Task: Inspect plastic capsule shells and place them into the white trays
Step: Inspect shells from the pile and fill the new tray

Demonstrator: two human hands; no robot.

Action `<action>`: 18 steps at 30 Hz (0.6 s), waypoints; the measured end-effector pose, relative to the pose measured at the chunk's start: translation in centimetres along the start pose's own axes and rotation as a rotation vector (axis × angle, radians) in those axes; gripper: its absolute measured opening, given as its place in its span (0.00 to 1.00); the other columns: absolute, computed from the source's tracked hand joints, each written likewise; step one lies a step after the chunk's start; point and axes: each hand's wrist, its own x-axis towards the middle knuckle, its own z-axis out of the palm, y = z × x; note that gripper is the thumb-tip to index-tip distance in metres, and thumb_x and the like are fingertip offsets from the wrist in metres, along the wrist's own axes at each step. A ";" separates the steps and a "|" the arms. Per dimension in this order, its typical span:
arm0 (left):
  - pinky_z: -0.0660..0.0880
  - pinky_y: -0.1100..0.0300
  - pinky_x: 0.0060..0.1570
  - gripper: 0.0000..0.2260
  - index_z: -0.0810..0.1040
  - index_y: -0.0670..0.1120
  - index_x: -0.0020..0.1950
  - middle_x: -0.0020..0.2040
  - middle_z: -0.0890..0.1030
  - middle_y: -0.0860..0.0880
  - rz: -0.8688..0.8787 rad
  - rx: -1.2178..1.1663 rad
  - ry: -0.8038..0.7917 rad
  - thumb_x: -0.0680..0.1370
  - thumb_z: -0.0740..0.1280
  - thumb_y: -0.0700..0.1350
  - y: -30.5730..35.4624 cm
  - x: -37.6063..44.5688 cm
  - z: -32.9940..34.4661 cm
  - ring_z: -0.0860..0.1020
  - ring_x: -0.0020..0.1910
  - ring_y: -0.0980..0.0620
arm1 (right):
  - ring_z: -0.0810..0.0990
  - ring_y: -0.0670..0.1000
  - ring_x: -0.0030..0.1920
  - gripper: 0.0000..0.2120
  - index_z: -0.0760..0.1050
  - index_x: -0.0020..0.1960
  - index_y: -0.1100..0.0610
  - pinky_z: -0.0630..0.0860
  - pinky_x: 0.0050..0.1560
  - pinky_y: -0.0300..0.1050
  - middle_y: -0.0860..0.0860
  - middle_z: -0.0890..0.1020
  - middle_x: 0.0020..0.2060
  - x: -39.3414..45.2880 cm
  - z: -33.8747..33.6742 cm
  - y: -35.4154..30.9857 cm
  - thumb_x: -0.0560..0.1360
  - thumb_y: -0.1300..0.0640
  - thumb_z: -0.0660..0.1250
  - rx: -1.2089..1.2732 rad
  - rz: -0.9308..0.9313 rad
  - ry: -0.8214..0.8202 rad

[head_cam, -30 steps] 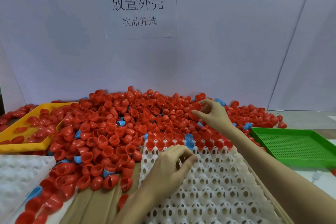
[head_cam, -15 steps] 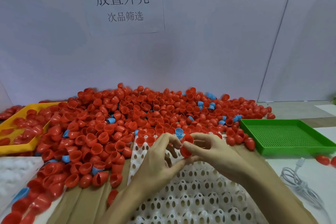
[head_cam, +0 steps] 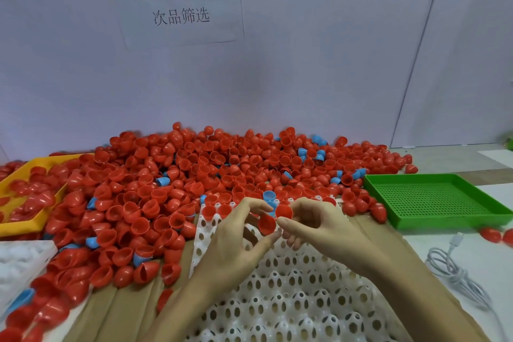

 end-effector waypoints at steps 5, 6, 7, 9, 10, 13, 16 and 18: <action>0.77 0.65 0.58 0.15 0.76 0.57 0.62 0.57 0.82 0.60 0.025 -0.032 0.025 0.82 0.71 0.40 0.1 0.1 -0.2 0.82 0.60 0.55 | 0.87 0.53 0.52 0.18 0.79 0.66 0.45 0.84 0.52 0.45 0.50 0.86 0.53 -0.3 -0.3 -0.2 0.78 0.48 0.75 0.005 -0.094 -0.023; 0.76 0.66 0.57 0.14 0.76 0.58 0.62 0.56 0.82 0.59 0.022 -0.034 0.022 0.82 0.71 0.40 0.2 0.1 -0.2 0.82 0.60 0.54 | 0.87 0.53 0.54 0.18 0.79 0.67 0.44 0.84 0.52 0.45 0.49 0.85 0.55 -0.3 -0.3 -0.3 0.78 0.50 0.76 0.022 -0.108 -0.030; 0.76 0.65 0.57 0.14 0.77 0.58 0.62 0.56 0.82 0.59 0.017 -0.033 0.021 0.82 0.71 0.41 0.2 0.1 -0.2 0.81 0.59 0.53 | 0.87 0.54 0.54 0.17 0.79 0.66 0.45 0.84 0.53 0.45 0.48 0.85 0.56 -0.4 -0.4 -0.4 0.78 0.53 0.76 0.023 -0.124 -0.037; 0.77 0.64 0.57 0.13 0.77 0.59 0.63 0.55 0.82 0.59 0.015 -0.024 0.024 0.82 0.71 0.42 0.1 0.0 -0.2 0.81 0.58 0.53 | 0.87 0.55 0.53 0.17 0.81 0.65 0.46 0.84 0.52 0.47 0.48 0.84 0.57 -0.4 -0.4 -0.5 0.78 0.56 0.76 0.004 -0.150 -0.045; 0.77 0.63 0.57 0.13 0.77 0.59 0.63 0.55 0.82 0.58 0.017 -0.015 0.028 0.83 0.71 0.43 0.1 0.0 -0.2 0.81 0.58 0.52 | 0.87 0.55 0.52 0.16 0.81 0.64 0.46 0.85 0.52 0.47 0.48 0.84 0.56 -0.4 -0.4 -0.5 0.78 0.57 0.77 -0.002 -0.155 -0.044; 0.77 0.64 0.60 0.16 0.74 0.62 0.68 0.59 0.81 0.63 0.009 -0.015 0.056 0.83 0.70 0.48 0.3 0.0 -0.2 0.81 0.60 0.57 | 0.87 0.55 0.52 0.17 0.81 0.63 0.47 0.85 0.52 0.50 0.50 0.85 0.54 -0.4 -0.4 -0.5 0.76 0.56 0.78 -0.006 -0.154 -0.028; 0.79 0.65 0.54 0.16 0.70 0.66 0.66 0.59 0.81 0.63 0.006 -0.088 0.081 0.83 0.69 0.50 0.7 0.1 -0.2 0.83 0.57 0.57 | 0.87 0.54 0.51 0.23 0.77 0.66 0.46 0.85 0.53 0.51 0.50 0.85 0.51 -0.5 -0.3 -0.3 0.74 0.55 0.80 -0.014 -0.157 -0.035; 0.80 0.65 0.52 0.14 0.71 0.65 0.62 0.59 0.80 0.62 0.026 -0.071 0.090 0.83 0.69 0.49 0.7 0.1 -0.1 0.83 0.56 0.57 | 0.86 0.53 0.50 0.26 0.74 0.67 0.46 0.85 0.54 0.53 0.51 0.84 0.50 -0.5 0.0 -0.2 0.74 0.54 0.81 -0.053 -0.176 -0.046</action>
